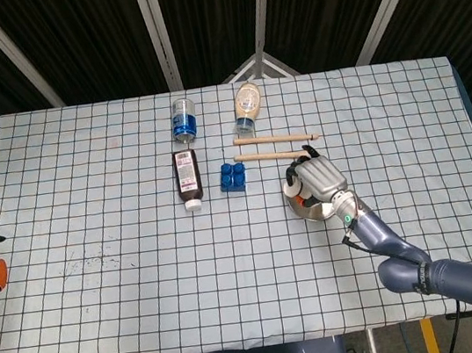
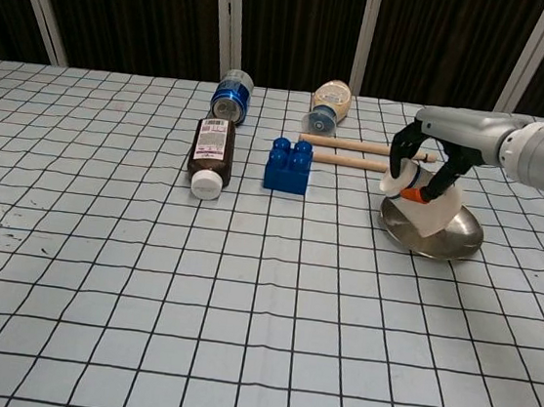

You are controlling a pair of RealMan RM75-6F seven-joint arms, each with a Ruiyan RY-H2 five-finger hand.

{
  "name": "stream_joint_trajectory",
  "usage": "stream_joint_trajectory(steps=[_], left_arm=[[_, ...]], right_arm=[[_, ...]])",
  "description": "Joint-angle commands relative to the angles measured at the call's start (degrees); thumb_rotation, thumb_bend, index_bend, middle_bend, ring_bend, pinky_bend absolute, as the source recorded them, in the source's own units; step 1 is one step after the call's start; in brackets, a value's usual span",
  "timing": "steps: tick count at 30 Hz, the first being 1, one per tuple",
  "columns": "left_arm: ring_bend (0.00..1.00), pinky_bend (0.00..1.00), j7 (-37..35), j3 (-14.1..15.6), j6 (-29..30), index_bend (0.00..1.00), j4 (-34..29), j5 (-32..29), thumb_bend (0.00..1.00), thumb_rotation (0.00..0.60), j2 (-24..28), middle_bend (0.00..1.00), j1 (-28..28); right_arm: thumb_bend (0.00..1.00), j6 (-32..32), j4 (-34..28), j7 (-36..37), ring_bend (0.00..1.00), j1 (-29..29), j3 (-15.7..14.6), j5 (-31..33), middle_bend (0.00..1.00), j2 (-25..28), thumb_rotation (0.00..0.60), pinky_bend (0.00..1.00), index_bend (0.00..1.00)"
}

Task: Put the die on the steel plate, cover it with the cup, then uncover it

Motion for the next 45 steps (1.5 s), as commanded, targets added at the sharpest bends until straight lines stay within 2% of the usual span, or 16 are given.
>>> stream_joint_trajectory(steps=[1, 14, 26, 37, 45], left_arm=[[0.0, 0.16, 0.0, 0.0, -0.1, 0.32, 0.1, -0.1, 0.69, 0.6, 0.0, 0.0, 0.0], [0.0, 0.16, 0.8, 0.3, -0.4, 0.33, 0.0, 0.2, 0.69, 0.6, -0.3, 0.0, -0.2], [0.0, 0.16, 2.0, 0.7, -1.1, 0.33, -0.2, 0.4, 0.69, 0.6, -0.8, 0.0, -0.7], [0.0, 0.16, 1.5, 0.7, -1.9, 0.33, 0.4, 0.1, 0.69, 0.6, -0.9, 0.0, -0.9], [0.0, 0.16, 1.2, 0.6, -1.3, 0.33, 0.2, 0.1, 0.69, 0.6, -0.7, 0.0, -0.7]], right_arm=[[0.46, -0.6, 2.2, 1.1, 0.26, 0.2, 0.5, 0.3, 0.49, -0.2, 0.6, 0.0, 0.52], [0.46, 1.2, 2.5, 6.4, 0.26, -3.9, 0.4, -0.4, 0.49, 4.3, 0.6, 0.0, 0.52], [0.46, 5.3, -3.8, 10.4, 0.26, -8.7, -1.7, -5.3, 0.49, 8.2, 0.6, 0.0, 0.52], [0.46, 9.0, -7.3, 12.2, 0.26, -10.0, 0.0, -6.7, 0.49, 10.7, 0.6, 0.0, 0.52], [0.46, 12.3, -7.9, 18.1, 0.26, -14.3, 1.0, -6.1, 0.49, 15.5, 0.6, 0.0, 0.52]])
